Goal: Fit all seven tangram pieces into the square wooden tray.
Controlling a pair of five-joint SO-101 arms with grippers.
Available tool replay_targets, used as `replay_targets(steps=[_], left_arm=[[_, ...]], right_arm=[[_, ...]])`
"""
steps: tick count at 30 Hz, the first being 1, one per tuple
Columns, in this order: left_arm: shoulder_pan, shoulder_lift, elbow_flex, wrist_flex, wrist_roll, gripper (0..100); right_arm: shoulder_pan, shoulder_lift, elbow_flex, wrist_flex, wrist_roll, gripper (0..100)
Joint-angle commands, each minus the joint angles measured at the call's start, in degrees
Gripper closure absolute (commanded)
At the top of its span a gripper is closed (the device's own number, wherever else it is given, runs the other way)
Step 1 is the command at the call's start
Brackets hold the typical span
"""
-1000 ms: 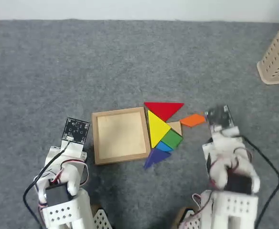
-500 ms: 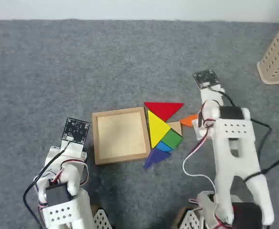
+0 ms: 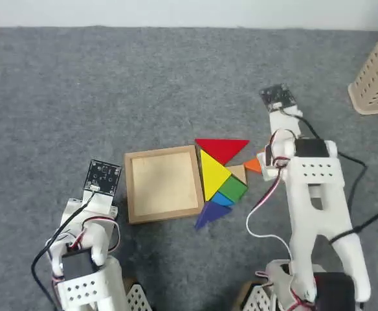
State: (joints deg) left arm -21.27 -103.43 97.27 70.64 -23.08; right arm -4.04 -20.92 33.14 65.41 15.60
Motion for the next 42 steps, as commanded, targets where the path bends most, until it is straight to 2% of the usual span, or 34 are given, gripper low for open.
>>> replay_targets(steps=[1,8,17,23,31,36,42], left_arm=[[-0.09,-1.32,-0.75,0.18,0.44,88],[-0.09,-1.32,-0.75,0.18,0.44,88],[-0.09,-1.32,-0.75,0.18,0.44,88],[-0.09,-1.32,-0.75,0.18,0.44,88],[-0.09,-1.32,-0.75,0.18,0.44,88],[-0.09,-1.32,-0.75,0.18,0.44,88],[-0.09,-1.32,-0.75,0.18,0.44,88]], right_arm=[[-1.45,5.85,-9.67,1.01,-0.53,81.8],[-6.37,22.90,-21.63,2.59,7.82,81.6],[-14.81,30.11,-31.65,1.80,8.44,81.6],[-18.86,36.70,-35.78,-0.31,8.35,69.4],[-18.95,45.67,-40.00,-1.98,12.13,68.5],[-17.27,48.66,-40.00,-3.82,12.04,68.6],[-12.79,51.47,-41.58,-3.91,6.77,72.3]])
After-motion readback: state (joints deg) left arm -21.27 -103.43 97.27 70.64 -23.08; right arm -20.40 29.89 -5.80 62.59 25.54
